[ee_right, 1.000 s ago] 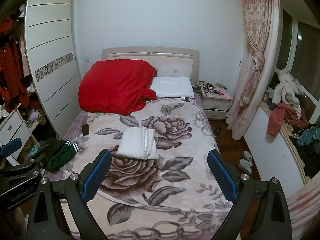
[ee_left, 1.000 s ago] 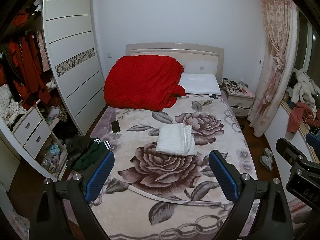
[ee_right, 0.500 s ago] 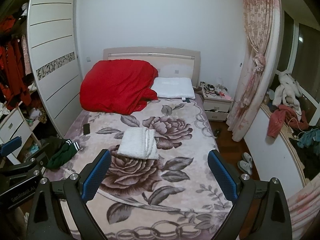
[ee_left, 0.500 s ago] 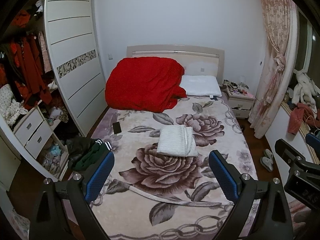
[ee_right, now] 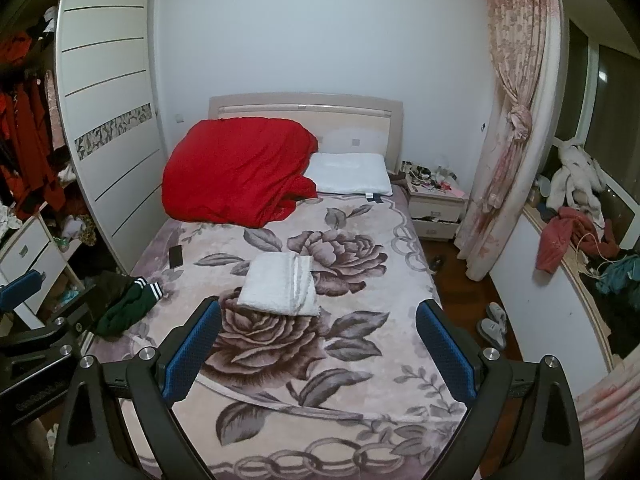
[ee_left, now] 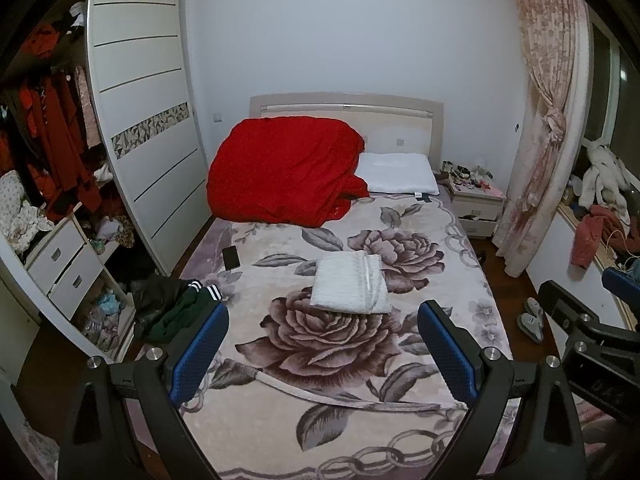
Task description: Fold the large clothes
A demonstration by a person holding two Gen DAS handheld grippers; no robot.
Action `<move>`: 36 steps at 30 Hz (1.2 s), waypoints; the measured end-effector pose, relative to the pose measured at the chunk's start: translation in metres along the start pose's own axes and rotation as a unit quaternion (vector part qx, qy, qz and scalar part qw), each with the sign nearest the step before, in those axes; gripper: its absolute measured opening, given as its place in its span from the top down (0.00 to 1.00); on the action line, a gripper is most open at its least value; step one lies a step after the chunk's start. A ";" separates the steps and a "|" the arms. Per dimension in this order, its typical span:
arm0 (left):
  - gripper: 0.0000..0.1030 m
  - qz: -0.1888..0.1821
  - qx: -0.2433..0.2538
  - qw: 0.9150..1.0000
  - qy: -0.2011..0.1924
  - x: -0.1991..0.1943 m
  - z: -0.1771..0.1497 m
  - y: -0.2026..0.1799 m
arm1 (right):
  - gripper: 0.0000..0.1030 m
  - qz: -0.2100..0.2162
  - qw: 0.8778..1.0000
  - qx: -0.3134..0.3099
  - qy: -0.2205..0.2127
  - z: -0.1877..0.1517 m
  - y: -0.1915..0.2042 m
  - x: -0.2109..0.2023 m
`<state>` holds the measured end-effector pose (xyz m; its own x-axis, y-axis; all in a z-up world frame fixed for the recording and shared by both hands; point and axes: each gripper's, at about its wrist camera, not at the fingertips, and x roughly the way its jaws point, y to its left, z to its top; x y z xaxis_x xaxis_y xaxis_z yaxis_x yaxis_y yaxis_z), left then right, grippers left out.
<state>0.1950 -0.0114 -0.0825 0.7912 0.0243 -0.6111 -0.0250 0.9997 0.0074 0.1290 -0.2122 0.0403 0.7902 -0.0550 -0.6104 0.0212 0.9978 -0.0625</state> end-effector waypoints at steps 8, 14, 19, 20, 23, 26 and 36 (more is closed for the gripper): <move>0.06 0.002 -0.001 1.000 0.002 0.000 -0.003 0.000 | 0.04 -0.004 1.000 -0.003 -0.002 -0.004 0.002 -0.003; 0.06 0.002 0.000 1.000 0.001 0.000 -0.004 0.001 | 0.03 -0.005 1.000 -0.005 -0.003 -0.005 -0.001 -0.006; 0.06 0.000 0.000 1.000 -0.002 0.000 -0.005 0.002 | 0.03 -0.006 1.000 -0.005 -0.004 -0.004 -0.001 -0.006; 0.06 0.000 0.000 1.000 -0.004 -0.001 -0.004 0.002 | 0.03 -0.006 1.000 -0.005 -0.004 -0.004 -0.003 -0.007; 0.03 0.001 -0.002 1.000 -0.008 -0.002 -0.003 0.002 | 0.03 -0.006 1.000 -0.005 -0.005 -0.004 -0.003 -0.006; 0.02 0.004 -0.003 1.000 -0.013 -0.004 -0.002 0.003 | 0.03 -0.008 1.000 -0.005 -0.007 -0.003 -0.006 -0.007; 0.02 0.009 -0.003 1.000 -0.014 -0.003 -0.002 0.001 | 0.03 -0.010 1.000 -0.005 -0.011 -0.001 -0.012 -0.010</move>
<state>0.1913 -0.0110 -0.0826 0.8080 0.0417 -0.5878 -0.0427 0.9990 0.0121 0.1201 -0.2232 0.0460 0.8032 -0.0747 -0.5910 0.0319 0.9961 -0.0825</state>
